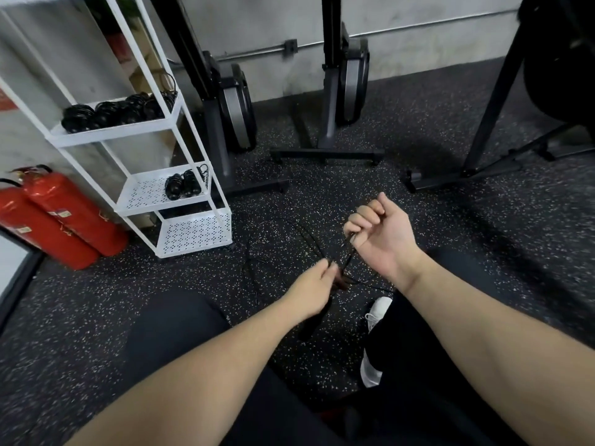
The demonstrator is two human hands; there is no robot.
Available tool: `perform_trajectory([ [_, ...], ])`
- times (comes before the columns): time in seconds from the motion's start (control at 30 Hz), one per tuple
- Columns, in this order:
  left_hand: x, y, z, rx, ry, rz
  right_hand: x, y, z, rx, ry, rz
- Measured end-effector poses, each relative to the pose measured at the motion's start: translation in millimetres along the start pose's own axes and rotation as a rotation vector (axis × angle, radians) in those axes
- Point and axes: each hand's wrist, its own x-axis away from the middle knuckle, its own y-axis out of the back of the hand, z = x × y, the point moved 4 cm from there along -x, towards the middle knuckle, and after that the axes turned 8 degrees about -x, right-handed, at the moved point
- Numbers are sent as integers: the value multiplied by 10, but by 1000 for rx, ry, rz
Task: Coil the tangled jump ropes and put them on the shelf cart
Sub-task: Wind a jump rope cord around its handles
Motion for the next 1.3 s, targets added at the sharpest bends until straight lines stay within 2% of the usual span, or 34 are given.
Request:
perform_trajectory([
  [0.07,-44,67,16,67,26,-51,-11,29,34,155,30,-11],
  [0.17,-63,185,14,351,66,-95,-54,136,-51,606,-50,28],
  [0.33,-116,399,-38,626,96,-136,-36,294,-304,1317,-212,244],
  [0.43,-163,468,-83,869,122,-172,6,340,-406,1545,-303,346],
  [0.5,-182,489,-122,949,112,-193,-37,365,-444,1628,-221,308],
  [0.57,-186,508,-154,939,64,-229,-101,381,-460,1608,-157,260],
  [0.7,-216,538,-159,700,1,-250,-71,292,-476,1360,-133,175],
  [0.77,-211,478,-104,626,34,-177,-74,234,-430,1280,-62,88],
  [0.87,-172,276,24,628,91,42,-95,230,-334,1090,-9,-57],
  [0.93,-117,161,77,697,135,207,-91,237,-283,931,-26,-101],
  [1.03,-72,68,129,689,145,360,-79,222,-203,731,5,-132],
  [1.2,-31,32,122,712,128,457,-112,235,-77,428,53,-214],
  [1.3,-31,82,67,688,90,460,-112,250,-33,371,59,-241],
])
